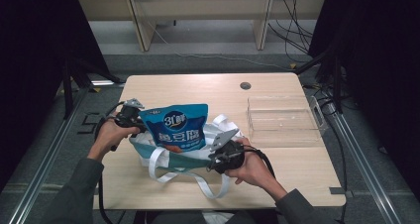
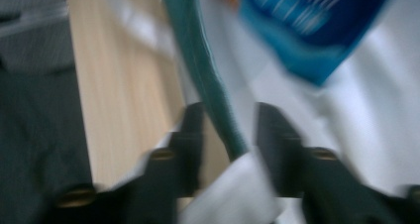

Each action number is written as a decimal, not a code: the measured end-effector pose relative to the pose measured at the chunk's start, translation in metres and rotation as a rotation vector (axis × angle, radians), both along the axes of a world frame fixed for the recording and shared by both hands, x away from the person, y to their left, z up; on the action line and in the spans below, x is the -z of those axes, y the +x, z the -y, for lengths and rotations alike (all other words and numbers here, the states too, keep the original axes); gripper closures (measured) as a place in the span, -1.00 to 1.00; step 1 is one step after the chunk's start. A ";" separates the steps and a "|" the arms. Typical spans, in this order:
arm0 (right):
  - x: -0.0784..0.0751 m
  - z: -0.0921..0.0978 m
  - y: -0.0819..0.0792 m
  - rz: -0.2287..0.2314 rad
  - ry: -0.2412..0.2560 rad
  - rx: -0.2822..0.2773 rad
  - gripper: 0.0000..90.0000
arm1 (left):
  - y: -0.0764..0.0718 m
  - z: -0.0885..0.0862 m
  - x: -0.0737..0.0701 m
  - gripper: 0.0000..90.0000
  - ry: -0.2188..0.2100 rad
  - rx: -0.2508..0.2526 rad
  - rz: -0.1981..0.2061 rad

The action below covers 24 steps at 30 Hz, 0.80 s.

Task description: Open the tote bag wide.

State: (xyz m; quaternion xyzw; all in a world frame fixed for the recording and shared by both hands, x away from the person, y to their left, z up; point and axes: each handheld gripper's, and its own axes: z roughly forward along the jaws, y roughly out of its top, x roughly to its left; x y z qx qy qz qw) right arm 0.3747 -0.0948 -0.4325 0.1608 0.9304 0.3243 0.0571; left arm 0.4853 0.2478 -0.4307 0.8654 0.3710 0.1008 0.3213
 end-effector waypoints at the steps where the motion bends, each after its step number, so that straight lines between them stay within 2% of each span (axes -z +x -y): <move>1: 0.006 -0.001 -0.001 -0.016 -0.029 -0.022 0.76 | 0.004 0.001 0.004 0.90 0.012 -0.008 -0.009; 2: 0.011 -0.001 -0.003 -0.030 -0.049 -0.034 0.80 | 0.008 0.002 0.011 0.91 0.028 -0.031 -0.031; 3: 0.019 -0.001 -0.003 -0.050 -0.078 -0.055 0.81 | 0.012 0.001 0.017 0.92 0.022 -0.039 -0.049; 4: 0.024 -0.002 -0.003 -0.052 -0.094 -0.065 0.82 | 0.018 0.000 0.027 0.92 0.017 -0.069 -0.077; 6: 0.036 -0.006 -0.003 -0.069 -0.124 -0.059 0.82 | 0.024 -0.001 0.043 0.92 0.035 -0.078 -0.131; 7: 0.042 -0.008 -0.003 -0.081 -0.139 -0.054 0.82 | 0.026 0.000 0.053 0.91 0.047 -0.084 -0.146; 8: 0.047 -0.011 -0.003 -0.072 -0.158 -0.053 0.82 | 0.028 0.000 0.062 0.91 0.044 -0.095 -0.164; 9: 0.053 -0.013 -0.003 -0.070 -0.181 -0.058 0.82 | 0.029 -0.002 0.065 0.90 0.026 -0.105 -0.173; 11: 0.056 -0.015 -0.002 -0.066 -0.190 -0.063 0.82 | 0.027 -0.002 0.063 0.84 0.003 -0.131 -0.161; 13: 0.056 -0.013 -0.001 -0.081 -0.183 -0.052 0.79 | 0.023 -0.001 0.058 0.68 -0.006 -0.161 -0.120; 14: 0.055 -0.012 -0.001 -0.092 -0.180 -0.047 0.71 | 0.020 -0.003 0.051 0.55 -0.015 -0.188 -0.094; 15: 0.051 -0.010 -0.001 -0.115 -0.152 -0.032 0.53 | 0.019 -0.006 0.046 0.35 -0.023 -0.199 -0.082; 16: 0.047 -0.008 -0.002 -0.128 -0.128 -0.021 0.40 | 0.015 -0.009 0.039 0.24 -0.047 -0.217 -0.059; 17: 0.039 -0.005 -0.003 -0.117 -0.099 -0.009 0.29 | 0.011 -0.012 0.031 0.11 -0.068 -0.224 -0.037; 18: 0.030 -0.001 -0.002 -0.075 -0.063 -0.006 0.18 | 0.004 -0.014 0.023 -0.02 -0.113 -0.231 -0.015; 19: 0.018 0.003 -0.003 -0.065 -0.009 0.016 0.12 | 0.000 -0.016 0.018 -0.09 -0.129 -0.235 0.003; 20: 0.010 0.007 -0.003 -0.041 0.023 0.035 0.08 | -0.007 -0.019 0.010 -0.13 -0.144 -0.233 0.026; 21: 0.002 0.012 -0.001 0.008 0.076 0.049 0.06 | -0.015 -0.023 -0.001 -0.17 -0.160 -0.231 0.042; 22: -0.009 0.017 -0.001 -0.005 0.121 0.080 0.06 | -0.021 -0.027 -0.009 -0.21 -0.173 -0.217 0.046; 24: -0.020 0.023 0.001 0.041 0.158 0.127 0.06 | -0.034 -0.034 -0.023 -0.12 -0.179 -0.201 0.068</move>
